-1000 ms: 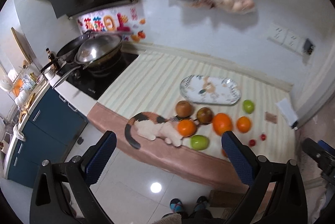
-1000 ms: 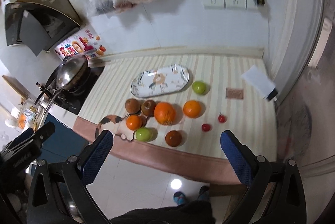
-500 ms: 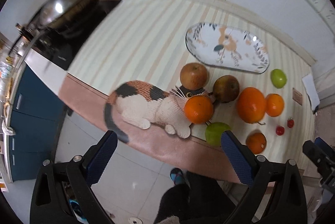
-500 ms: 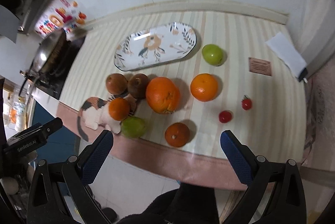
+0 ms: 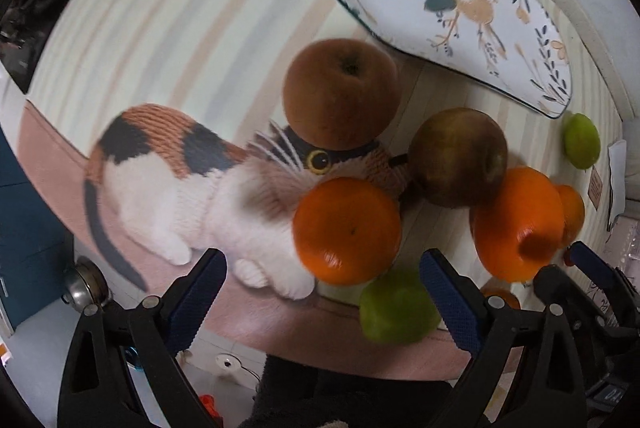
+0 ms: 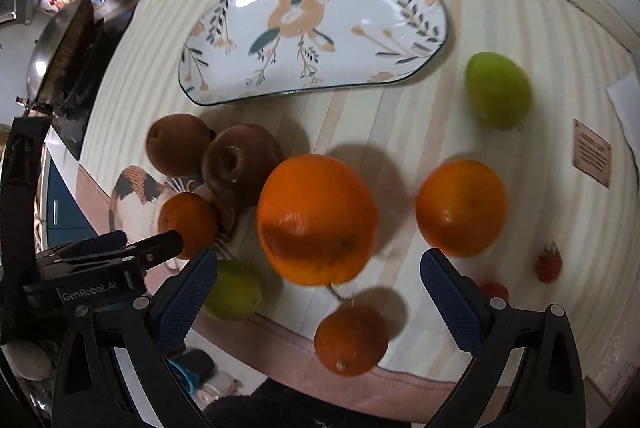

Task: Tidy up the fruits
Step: 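Reach both grippers down to the oranges beside the cat cushion, then grasp a tangerine with the left gripper while the right grasps a large orange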

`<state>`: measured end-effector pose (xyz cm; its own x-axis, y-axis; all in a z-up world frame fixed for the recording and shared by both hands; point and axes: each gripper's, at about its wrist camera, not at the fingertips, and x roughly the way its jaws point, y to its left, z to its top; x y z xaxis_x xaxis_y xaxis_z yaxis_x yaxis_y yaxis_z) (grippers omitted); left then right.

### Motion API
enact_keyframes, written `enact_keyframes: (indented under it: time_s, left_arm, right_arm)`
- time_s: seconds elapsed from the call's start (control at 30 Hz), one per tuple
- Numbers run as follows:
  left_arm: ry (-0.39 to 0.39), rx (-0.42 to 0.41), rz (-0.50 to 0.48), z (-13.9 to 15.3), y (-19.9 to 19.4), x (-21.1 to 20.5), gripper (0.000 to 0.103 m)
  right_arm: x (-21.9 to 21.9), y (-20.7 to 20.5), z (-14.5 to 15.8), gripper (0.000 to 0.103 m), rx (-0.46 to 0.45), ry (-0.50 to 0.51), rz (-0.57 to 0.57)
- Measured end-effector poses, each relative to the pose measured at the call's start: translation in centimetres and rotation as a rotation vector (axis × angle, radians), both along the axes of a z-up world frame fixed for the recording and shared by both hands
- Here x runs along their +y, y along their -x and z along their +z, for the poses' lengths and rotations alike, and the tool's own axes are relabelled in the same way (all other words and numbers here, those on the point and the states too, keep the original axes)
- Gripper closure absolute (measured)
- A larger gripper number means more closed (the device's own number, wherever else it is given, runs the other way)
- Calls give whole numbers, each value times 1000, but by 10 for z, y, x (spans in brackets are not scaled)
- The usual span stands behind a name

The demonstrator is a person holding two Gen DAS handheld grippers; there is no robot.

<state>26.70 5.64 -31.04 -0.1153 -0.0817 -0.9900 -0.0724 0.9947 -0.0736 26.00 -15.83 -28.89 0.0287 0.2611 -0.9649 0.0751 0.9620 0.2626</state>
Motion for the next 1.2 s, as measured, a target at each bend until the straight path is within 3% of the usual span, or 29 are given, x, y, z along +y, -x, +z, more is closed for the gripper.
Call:
enact_keyframes:
  time_s: [0.17, 0.4, 0.57, 0.8, 0.97, 1.2]
  left_arm:
    - [3, 30, 11, -13, -6, 0, 15]
    - [57, 16, 22, -12, -4, -6, 40]
    - [40, 1, 27, -6, -1, -18, 41]
    - [-10, -35, 15, 5, 23, -25, 41]
    - [3, -68, 27, 33, 33, -24, 41]
    - [73, -139, 46, 94, 28, -22, 41]
  right_arm:
    - [7, -10, -16, 2, 39, -12, 36]
    - [16, -19, -31, 11, 77, -20, 86]
    - [19, -22, -38, 20, 83, 10, 112]
    - [18, -22, -37, 22, 82, 7, 119]
    - [10, -17, -30, 23, 83, -32, 92]
    - [-9, -19, 12, 23, 41, -133, 48]
